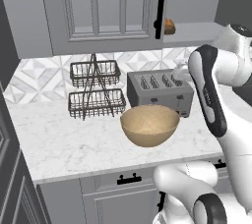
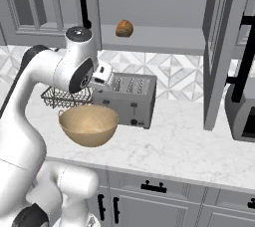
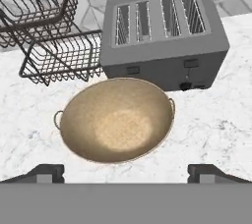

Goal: Open the cabinet, pick up the bread from the cabinet and place it in the basket. Then move the basket to the dining counter.

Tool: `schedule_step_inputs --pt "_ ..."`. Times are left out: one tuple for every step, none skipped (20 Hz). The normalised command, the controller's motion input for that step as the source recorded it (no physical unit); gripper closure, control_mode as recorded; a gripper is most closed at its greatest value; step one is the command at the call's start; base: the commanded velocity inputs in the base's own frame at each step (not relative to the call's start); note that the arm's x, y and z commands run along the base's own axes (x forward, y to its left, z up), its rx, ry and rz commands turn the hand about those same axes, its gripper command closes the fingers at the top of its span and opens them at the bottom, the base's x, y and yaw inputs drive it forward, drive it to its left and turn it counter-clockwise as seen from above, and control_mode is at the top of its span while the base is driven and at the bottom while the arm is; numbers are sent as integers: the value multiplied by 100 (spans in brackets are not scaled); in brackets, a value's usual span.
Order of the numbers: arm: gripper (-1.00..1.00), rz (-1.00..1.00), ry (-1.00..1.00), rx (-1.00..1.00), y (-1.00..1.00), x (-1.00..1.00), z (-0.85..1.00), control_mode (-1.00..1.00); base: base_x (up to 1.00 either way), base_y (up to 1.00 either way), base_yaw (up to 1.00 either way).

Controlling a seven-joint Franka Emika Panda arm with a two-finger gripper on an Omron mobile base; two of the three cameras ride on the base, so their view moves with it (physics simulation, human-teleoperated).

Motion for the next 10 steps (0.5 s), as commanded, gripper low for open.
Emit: schedule_step_inputs --pt "-100 0 -10 -55 64 50 100 -100 0 0 0" --pt "-100 0 -7 -53 59 40 100 -100 0 0 0" --pt "-100 0 -7 -41 31 19 100 -100 0 0 0" --pt "-100 0 -5 -32 16 13 100 -100 0 0 0" --pt "-100 0 -2 -25 15 7 100 -100 0 0 0" --pt "-100 0 -1 -19 21 5 100 -100 0 0 0" --pt "-100 0 0 -6 17 13 100 -100 0 0 0" --pt "-100 0 0 0 12 29 97 -100 0 0 0" --pt "-100 0 0 4 11 41 75 -100 0 0 0" --pt "-100 0 -15 0 27 44 69 -100 0 0 0"
